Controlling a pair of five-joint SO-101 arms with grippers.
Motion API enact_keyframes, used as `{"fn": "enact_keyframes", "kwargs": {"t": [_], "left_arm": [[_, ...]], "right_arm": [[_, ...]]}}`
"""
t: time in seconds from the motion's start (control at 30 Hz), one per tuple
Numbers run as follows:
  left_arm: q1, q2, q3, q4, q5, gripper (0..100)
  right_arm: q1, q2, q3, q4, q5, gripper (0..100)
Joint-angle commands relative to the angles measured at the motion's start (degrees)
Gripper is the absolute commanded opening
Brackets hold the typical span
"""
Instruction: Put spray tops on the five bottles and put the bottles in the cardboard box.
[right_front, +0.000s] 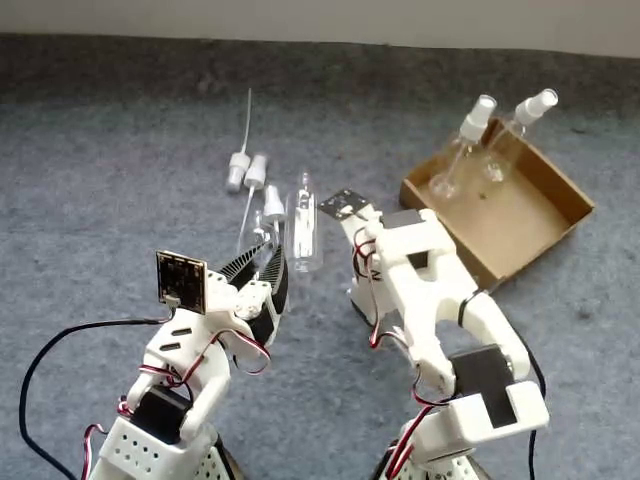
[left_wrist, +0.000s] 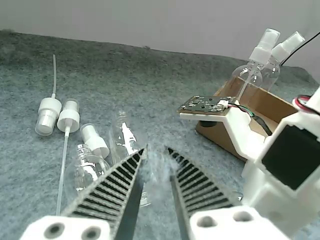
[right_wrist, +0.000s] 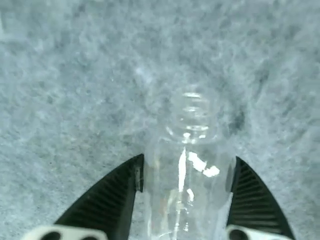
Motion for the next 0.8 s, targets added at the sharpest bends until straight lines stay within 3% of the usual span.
{"fn": "enact_keyframes", "kwargs": {"t": [0.0, 0.17, 0.37, 0.57, 0.77], "left_arm": [[-0.4, -0.5, 1.0, 0.2, 0.1, 1], [-0.5, -0.5, 1.0, 0.2, 0.1, 1], [-0.5, -0.5, 1.0, 0.2, 0.1, 1], [-0.6, -0.5, 1.0, 0.2, 0.0, 1], [0.0, -0.5, 1.0, 3.1, -10.9, 1]], "right_arm": [[-0.5, -0.5, -3.1, 0.7, -0.4, 22.8], [-0.4, -0.7, -3.1, 0.8, -0.4, 21.5], [-0.4, -0.7, -3.1, 0.7, -0.4, 8.9], [2.6, -2.6, -5.1, 1.5, -0.7, 8.4], [5.1, -14.7, -8.0, 7.4, -0.9, 8.4]]}}
